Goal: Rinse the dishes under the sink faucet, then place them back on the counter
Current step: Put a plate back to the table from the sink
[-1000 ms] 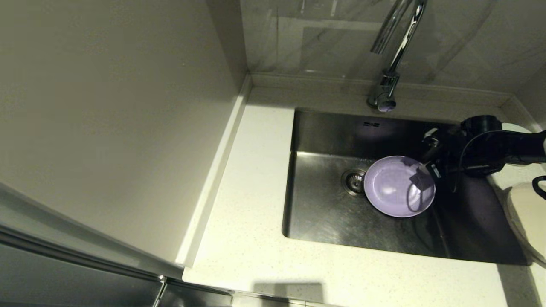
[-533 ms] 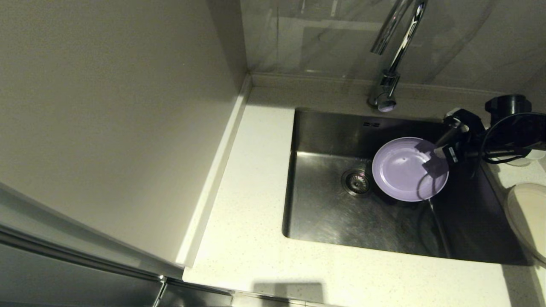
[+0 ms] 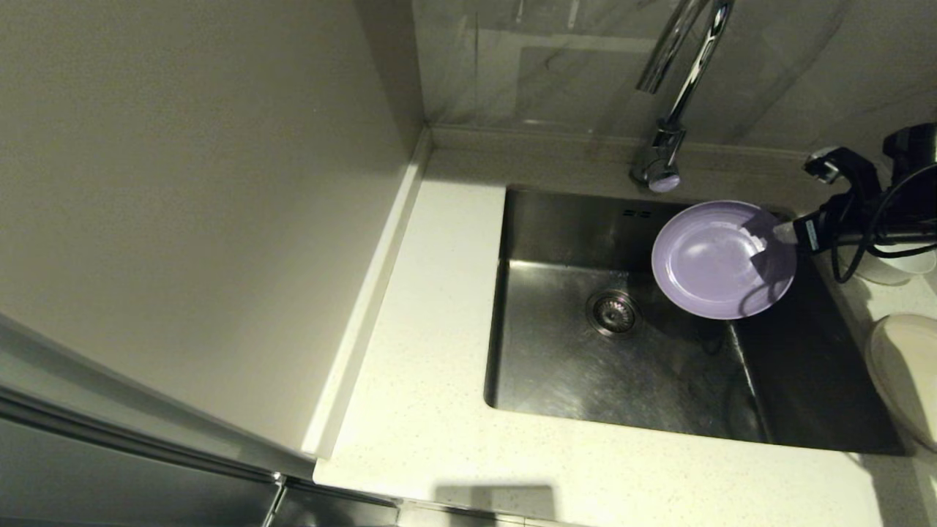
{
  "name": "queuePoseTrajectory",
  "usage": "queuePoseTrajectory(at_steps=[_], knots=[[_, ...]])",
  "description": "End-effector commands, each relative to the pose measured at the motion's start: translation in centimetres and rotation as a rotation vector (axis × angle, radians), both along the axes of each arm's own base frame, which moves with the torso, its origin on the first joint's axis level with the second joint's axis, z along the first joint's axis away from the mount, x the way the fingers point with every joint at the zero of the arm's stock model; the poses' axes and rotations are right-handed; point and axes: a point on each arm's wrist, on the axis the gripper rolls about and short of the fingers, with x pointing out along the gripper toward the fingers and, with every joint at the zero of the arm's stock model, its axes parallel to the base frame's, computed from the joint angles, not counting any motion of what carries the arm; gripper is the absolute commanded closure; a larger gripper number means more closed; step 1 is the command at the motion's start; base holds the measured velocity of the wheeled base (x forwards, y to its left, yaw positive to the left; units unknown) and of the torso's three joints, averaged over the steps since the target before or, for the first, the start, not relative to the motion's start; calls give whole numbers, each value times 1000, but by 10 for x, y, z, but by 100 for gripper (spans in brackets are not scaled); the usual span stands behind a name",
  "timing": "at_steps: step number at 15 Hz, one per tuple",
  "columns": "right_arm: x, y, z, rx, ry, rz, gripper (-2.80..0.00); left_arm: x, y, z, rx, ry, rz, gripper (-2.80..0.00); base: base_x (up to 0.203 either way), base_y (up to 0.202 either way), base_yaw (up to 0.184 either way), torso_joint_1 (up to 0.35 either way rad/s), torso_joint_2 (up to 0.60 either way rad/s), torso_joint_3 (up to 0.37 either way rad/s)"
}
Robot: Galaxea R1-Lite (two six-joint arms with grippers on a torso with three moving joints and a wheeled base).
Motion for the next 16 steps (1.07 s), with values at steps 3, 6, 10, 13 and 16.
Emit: queuePoseTrajectory(at_steps=[3, 6, 10, 13, 16], knots=[[-40, -12, 49, -16, -112, -9, 0, 0, 0, 0, 0, -4, 0, 0, 0, 0, 0, 0, 0, 0], [-76, -19, 75, -27, -165, -31, 0, 0, 0, 0, 0, -3, 0, 0, 0, 0, 0, 0, 0, 0], [-140, -23, 98, -58, -195, -134, 0, 0, 0, 0, 0, -3, 0, 0, 0, 0, 0, 0, 0, 0], [-185, -27, 89, -50, -149, -245, 0, 0, 0, 0, 1, -3, 0, 0, 0, 0, 0, 0, 0, 0], [-230, -26, 67, -31, -82, -359, 0, 0, 0, 0, 0, -3, 0, 0, 0, 0, 0, 0, 0, 0]])
